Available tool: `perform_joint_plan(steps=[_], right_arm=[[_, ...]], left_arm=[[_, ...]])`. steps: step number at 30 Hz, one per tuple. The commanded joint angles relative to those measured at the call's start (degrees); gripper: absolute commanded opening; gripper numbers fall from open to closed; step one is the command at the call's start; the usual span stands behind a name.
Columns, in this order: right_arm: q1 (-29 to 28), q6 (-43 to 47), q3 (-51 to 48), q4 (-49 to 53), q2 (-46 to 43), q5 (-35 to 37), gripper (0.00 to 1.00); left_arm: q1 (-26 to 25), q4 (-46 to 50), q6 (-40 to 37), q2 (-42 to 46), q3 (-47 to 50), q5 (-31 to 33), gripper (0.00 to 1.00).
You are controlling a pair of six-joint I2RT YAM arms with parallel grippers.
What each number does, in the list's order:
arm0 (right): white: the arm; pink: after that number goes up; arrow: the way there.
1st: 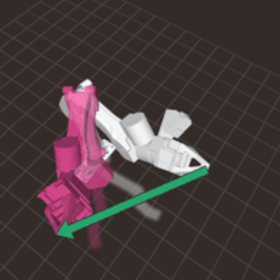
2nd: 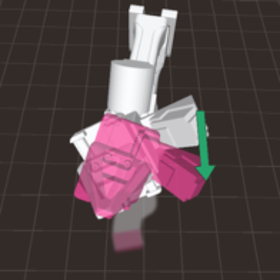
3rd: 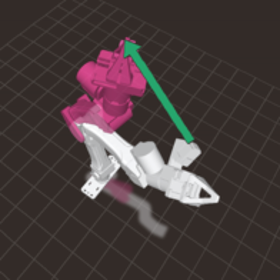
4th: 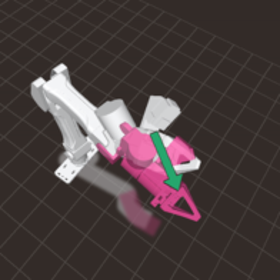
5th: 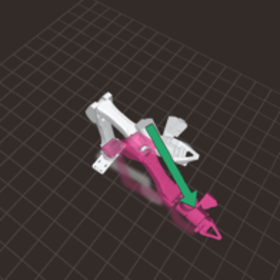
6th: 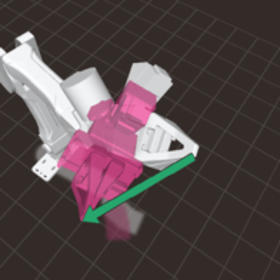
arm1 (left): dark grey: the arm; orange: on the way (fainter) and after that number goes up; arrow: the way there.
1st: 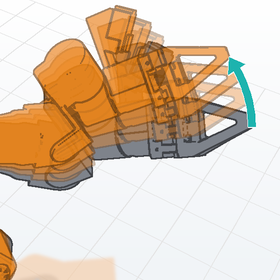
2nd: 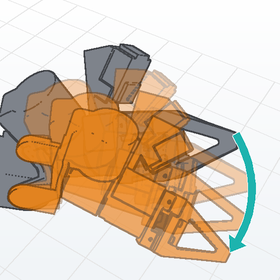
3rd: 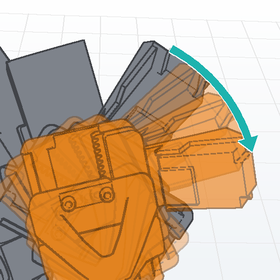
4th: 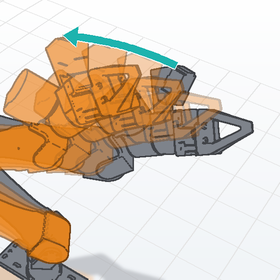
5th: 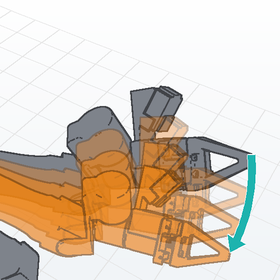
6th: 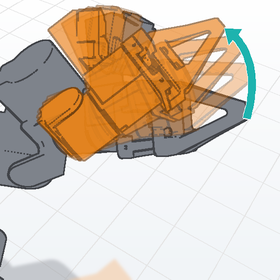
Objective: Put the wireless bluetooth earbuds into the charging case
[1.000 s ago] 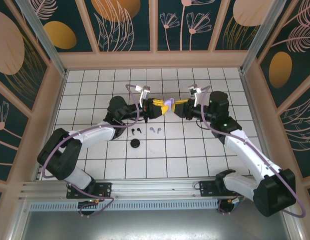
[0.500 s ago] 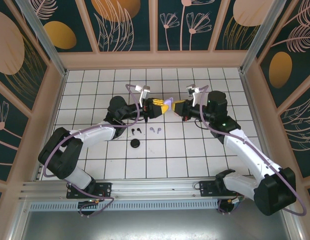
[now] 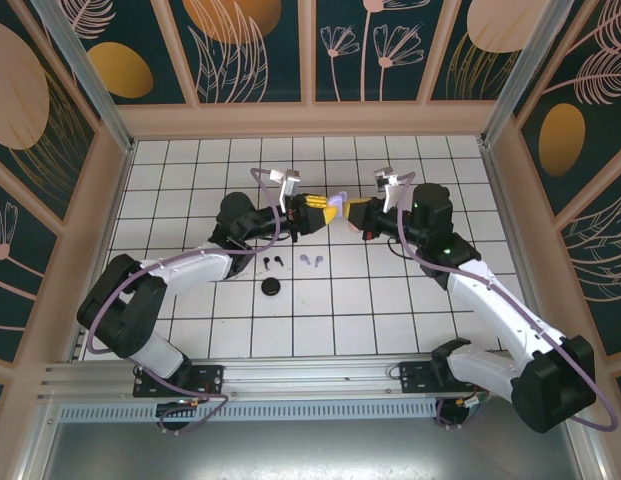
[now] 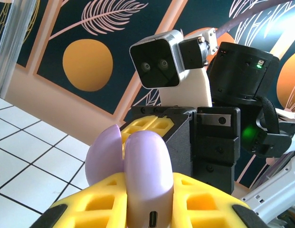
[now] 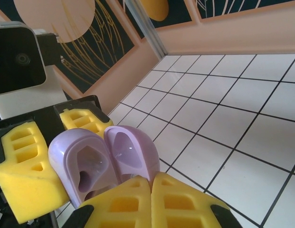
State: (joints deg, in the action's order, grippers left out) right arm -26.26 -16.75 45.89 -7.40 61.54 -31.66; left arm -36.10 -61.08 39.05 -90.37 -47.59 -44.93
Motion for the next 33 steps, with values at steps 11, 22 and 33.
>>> perform_joint_plan(steps=[11,22,33], right_arm=[[-0.5,1.0,2.8,1.9,-1.2,5.0,0.0],[0.7,3.0,7.1,5.9,1.4,7.4,0.0],[1.7,16.3,16.1,19.8,5.5,10.2,0.0]], left_arm=[[-0.2,7.1,-5.3,4.2,0.4,9.8,0.69],[0.8,18.0,-13.0,10.5,0.4,13.9,0.99],[2.7,52.7,-36.2,13.0,-14.3,12.4,0.99]])
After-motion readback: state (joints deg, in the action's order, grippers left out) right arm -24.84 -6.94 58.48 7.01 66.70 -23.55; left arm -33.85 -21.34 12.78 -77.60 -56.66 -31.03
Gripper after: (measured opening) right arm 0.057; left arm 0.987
